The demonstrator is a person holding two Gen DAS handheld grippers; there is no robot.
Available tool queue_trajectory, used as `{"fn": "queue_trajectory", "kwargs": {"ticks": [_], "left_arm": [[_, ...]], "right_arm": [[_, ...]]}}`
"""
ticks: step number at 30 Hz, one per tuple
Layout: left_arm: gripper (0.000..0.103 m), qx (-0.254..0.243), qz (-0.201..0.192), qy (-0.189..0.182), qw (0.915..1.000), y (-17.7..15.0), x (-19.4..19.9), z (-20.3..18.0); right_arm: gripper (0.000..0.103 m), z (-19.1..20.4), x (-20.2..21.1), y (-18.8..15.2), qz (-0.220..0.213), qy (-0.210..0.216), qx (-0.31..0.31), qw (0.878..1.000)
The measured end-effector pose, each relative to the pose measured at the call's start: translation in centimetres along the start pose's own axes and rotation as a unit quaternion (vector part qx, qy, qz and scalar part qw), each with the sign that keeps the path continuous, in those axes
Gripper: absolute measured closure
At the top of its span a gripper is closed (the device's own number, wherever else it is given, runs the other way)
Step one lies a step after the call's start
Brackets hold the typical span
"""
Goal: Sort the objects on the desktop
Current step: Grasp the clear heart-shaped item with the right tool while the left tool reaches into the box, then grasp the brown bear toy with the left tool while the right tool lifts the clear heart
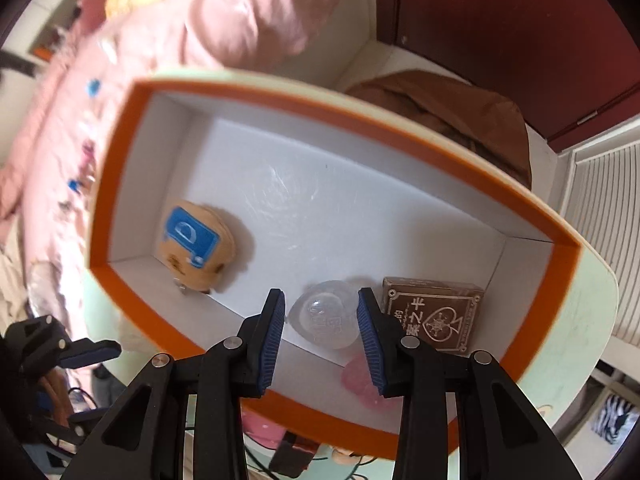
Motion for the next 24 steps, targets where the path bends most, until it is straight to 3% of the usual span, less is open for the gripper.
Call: {"fn": "queue_trajectory", "kwargs": {"ticks": [2, 5, 11, 19, 24], "left_arm": [[0.067, -0.014, 0.000, 0.015, 0.9998, 1.6, 0.2, 0.0], [0.067, -0.017, 0.030, 0.039, 0.9986, 3.9, -1.0, 0.6], [0.067, -0.002, 0.125, 0.025, 0.9919, 7.2, -5.3, 2.5], [0.067, -0.028, 0.240, 0.052, 0.9690, 9.7, -10.0, 3.8], [0.067, -0.042, 0.285, 0.066, 0.9553, 9.7, -11.5, 3.8]], "right_arm": [[0.067, -0.4, 1.3, -0.5, -0.018, 0.020, -0.009, 1.000], [0.067, -1.2, 3.0, -1.8, -0.045, 0.039, -0.017, 0.998], [0.067, -2.1, 4.7, -2.3, -0.068, 0.059, -0.032, 0.995], [0.067, -4.8, 3.5, -1.5, -0.074, 0.074, -0.045, 0.994], [0.067, -6.1, 2.8, -1.5, -0.072, 0.082, -0.048, 0.993]]}}
Point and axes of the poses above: each gripper's, at about its wrist camera, not at the fingertips, and x roughly against the way its jaws point, z to its left, y to its top, the point moved 1 cm from there along -x, roughly the way its jaws point, and after that the axes turned 12 degrees about -x, right-handed, at the moved point
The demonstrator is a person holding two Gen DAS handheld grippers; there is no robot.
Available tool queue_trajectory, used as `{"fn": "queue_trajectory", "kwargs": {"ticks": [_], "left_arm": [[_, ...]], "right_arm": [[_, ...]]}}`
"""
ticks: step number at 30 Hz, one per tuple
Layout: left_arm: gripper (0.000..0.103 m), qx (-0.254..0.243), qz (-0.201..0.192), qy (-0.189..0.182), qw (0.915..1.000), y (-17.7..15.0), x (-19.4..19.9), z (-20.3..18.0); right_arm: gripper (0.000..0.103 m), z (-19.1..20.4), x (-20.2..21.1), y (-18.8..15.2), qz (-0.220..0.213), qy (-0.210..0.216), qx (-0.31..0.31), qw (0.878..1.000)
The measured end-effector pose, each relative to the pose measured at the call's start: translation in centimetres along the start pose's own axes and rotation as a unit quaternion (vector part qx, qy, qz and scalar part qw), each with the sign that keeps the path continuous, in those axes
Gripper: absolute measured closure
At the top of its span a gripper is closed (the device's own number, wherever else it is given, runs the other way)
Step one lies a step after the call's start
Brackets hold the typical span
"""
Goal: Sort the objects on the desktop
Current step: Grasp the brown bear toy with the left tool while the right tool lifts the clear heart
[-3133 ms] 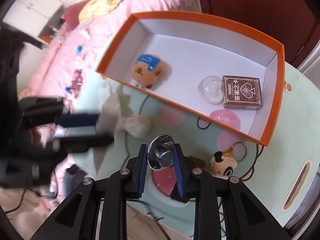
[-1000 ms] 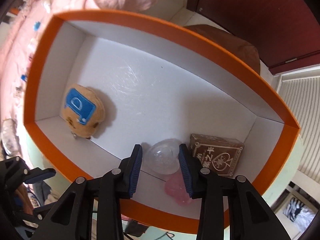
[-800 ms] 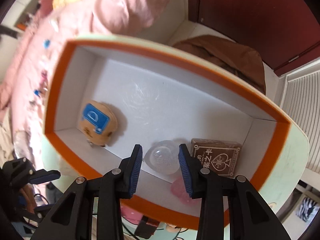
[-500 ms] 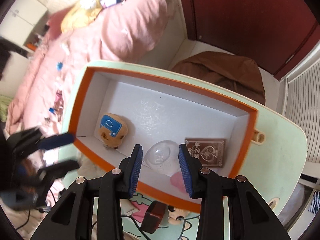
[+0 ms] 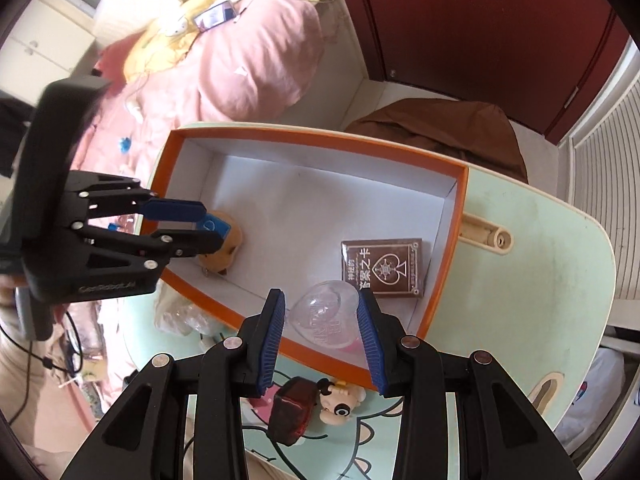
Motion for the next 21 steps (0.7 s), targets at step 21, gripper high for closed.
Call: {"fn": "queue_trajectory", "kwargs": {"ticks": [21], "left_arm": [[0.034, -0.027, 0.055, 0.060, 0.9963, -0.5, -2.1, -1.6]], "right_arm": [[0.067, -1.0, 0.1, -0.8, 0.000, 0.025, 0.000, 1.000]]}}
Point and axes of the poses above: each gripper's, at about its wrist camera, not at the fingertips, and x roughly against the way its jaws point, z to its left, y to its top, the point moved 1 cm from there along -x, roughly the way its jaws point, and after that the axes turned 12 degrees about -x, right-handed, at the moved point
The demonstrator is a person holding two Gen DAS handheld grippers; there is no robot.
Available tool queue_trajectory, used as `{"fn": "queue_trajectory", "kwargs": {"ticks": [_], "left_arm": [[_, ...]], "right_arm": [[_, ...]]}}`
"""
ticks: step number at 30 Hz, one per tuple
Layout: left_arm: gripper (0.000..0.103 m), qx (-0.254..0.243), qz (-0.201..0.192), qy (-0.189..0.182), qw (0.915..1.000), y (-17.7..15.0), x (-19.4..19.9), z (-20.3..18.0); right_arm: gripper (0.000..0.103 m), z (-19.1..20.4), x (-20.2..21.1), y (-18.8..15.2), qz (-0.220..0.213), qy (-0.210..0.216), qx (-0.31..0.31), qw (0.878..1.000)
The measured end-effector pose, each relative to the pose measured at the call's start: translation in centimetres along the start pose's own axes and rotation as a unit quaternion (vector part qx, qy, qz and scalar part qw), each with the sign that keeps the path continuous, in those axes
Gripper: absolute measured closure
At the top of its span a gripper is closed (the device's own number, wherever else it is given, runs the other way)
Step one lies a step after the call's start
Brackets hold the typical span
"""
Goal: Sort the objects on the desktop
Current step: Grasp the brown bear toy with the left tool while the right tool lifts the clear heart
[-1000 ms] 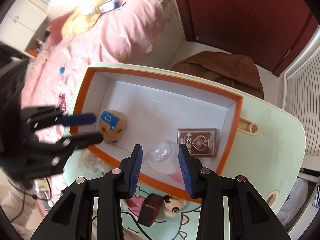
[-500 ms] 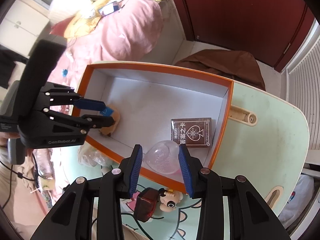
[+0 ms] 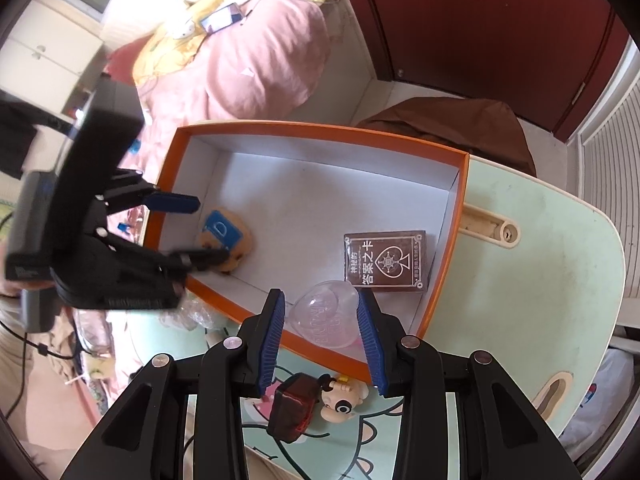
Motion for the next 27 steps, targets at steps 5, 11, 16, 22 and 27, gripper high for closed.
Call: {"fn": "queue_trajectory", "kwargs": {"ticks": [5, 11, 16, 22, 27], "left_arm": [[0.040, -0.017, -0.027, -0.002, 0.9995, 0.0, -0.2, -0.8], [0.055, -0.008, -0.056, -0.029, 0.9980, -0.3, 1.5, 0.2], [0.055, 0.005, -0.091, -0.054, 0.9944, -1.1, 3.7, 0.8], [0.055, 0.007, -0.121, -0.077, 0.9896, -4.3, 4.8, -0.4], [0.054, 0.008, -0.146, -0.096, 0.9845, -7.1, 5.8, -1.4]], "right_arm": [[0.067, 0.0, -0.2, 0.0, 0.002, -0.002, -0.001, 1.000], [0.067, -0.1, 0.0, -0.2, 0.000, -0.004, -0.002, 1.000], [0.067, 0.1, 0.5, -0.3, -0.004, -0.003, -0.004, 1.000], [0.067, 1.2, 2.1, -1.2, -0.018, 0.010, 0.005, 1.000], [0.067, 3.3, 3.1, -3.5, -0.017, 0.033, 0.028, 0.999]]}}
Point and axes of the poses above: each gripper's, at about its wrist camera, not at the fingertips, and x roughly against the way its jaws point, z to its left, y to its top, the point moved 1 cm from there along -x, roughly the way its jaws point, and after that the axes turned 12 degrees about -x, right-handed, at the moved point
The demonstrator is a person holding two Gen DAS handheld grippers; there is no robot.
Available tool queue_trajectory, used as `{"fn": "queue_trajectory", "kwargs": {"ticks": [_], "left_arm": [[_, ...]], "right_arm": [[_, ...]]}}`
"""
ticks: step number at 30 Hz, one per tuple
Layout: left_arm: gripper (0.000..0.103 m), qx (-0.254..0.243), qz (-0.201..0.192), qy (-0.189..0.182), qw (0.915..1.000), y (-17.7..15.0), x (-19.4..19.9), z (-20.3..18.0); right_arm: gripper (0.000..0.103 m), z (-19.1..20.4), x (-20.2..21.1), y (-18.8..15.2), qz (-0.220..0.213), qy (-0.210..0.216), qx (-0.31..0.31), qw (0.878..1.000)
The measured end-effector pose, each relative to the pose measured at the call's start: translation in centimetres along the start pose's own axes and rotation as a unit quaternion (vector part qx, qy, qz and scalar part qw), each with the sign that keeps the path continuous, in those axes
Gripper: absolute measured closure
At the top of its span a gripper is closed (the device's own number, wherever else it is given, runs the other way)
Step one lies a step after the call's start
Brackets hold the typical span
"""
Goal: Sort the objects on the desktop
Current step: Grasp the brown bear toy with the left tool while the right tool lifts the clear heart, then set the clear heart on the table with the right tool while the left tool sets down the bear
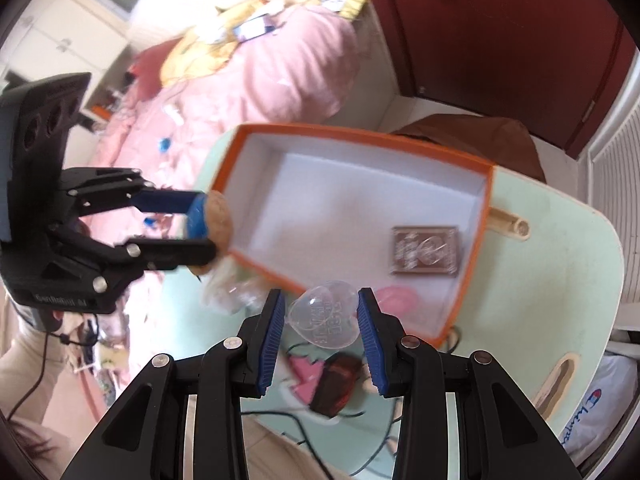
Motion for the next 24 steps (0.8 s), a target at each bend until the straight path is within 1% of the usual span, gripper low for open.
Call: {"fn": "queue_trajectory", "kwargs": {"ticks": [4, 7, 12, 13, 18, 24], "left_arm": [[0.054, 0.005, -0.016, -0.016, 0.9997, -2.0, 0.9, -0.9], [0.054, 0.027, -0.005, -0.029, 0.9992, -4.5, -0.3, -1.4], [0.054, 0.051, 0.016, -0.028, 0.9982, -7.4, -3.1, -1.6], [0.054, 0.053, 0.019, -0.024, 0.9981, -7.6, -3.6, -1.7], [0.054, 0.057, 0.031, -0.001, 0.9979, -8.2, -5.8, -1.9], [0.049, 0.065, 0.021, 0.005, 0.9976, -7.9, -6.1, -1.9]], "right_arm": [[0.067, 1.6, -1.0, -2.4, 0.013, 0.008, 0.013, 1.000], [0.067, 2.5, -2.9, -4.1, 0.027, 0.006, 0.020, 0.999], [0.067, 3.2, -6.8, -5.6, 0.054, -0.002, 0.019, 0.998], [0.067, 3.3, -7.6, -5.9, 0.058, -0.005, 0.020, 0.998], [0.067, 3.8, -9.6, -5.7, 0.046, -0.049, 0.036, 0.997], [0.066, 4.0, -10.8, -5.3, 0.041, -0.078, 0.048, 0.995]]}}
Point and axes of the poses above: each gripper's, at about its wrist camera, not at the fingertips, and x roughly against the way its jaws point, z to its left, y to its top, the point moved 1 cm from there along -x, roughly the way its jaws point, and after that the axes turned 12 degrees about -x, right-handed, at the moved point
